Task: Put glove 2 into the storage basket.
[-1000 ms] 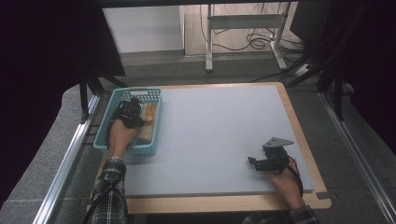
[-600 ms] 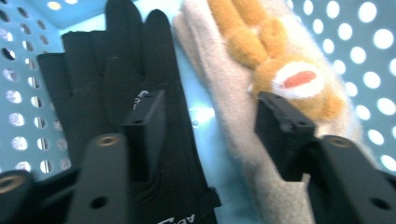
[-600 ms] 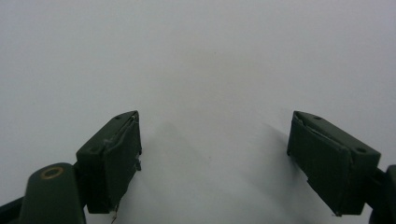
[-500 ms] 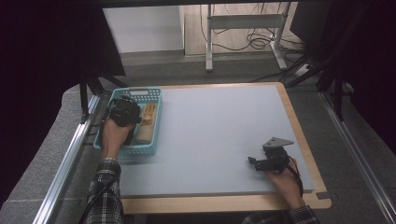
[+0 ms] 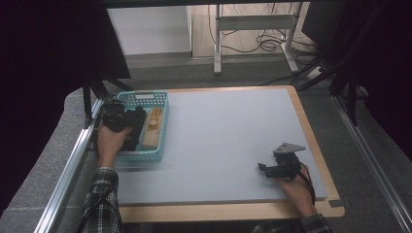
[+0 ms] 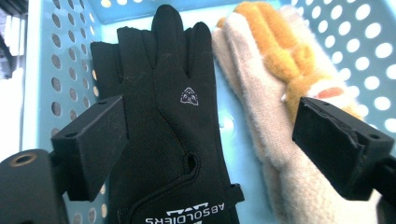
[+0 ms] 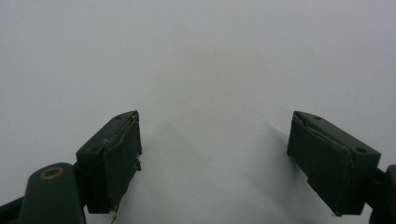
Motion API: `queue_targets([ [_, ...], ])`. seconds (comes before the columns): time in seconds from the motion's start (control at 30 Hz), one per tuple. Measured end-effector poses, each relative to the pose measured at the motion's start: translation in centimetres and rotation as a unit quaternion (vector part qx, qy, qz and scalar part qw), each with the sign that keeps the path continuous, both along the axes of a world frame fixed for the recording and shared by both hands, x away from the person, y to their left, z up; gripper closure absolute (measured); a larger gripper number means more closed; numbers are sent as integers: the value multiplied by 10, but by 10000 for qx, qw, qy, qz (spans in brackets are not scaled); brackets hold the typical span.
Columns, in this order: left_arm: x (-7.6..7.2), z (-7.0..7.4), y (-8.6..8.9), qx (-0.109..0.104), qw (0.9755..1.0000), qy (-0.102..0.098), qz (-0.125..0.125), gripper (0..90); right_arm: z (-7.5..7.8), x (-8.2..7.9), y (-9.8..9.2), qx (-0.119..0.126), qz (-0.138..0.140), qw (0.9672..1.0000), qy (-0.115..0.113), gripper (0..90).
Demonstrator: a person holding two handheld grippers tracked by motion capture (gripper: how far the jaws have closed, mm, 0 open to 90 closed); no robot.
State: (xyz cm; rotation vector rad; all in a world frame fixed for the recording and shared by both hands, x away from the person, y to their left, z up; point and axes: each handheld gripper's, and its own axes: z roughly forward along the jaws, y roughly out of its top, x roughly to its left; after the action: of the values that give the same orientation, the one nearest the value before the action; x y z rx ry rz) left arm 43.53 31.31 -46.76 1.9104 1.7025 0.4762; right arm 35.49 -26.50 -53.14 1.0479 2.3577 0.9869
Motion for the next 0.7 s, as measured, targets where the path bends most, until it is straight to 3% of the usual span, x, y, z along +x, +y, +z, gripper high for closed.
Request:
queue_targets([
  [0.3,-9,7,0,-201,9994,-222,-190,53,0,0,0,-1,0,10000,0,172],
  [0.7,-29,19,-26,-287,9948,-595,-780,8,0,0,0,-2,1,10000,5,172],
])
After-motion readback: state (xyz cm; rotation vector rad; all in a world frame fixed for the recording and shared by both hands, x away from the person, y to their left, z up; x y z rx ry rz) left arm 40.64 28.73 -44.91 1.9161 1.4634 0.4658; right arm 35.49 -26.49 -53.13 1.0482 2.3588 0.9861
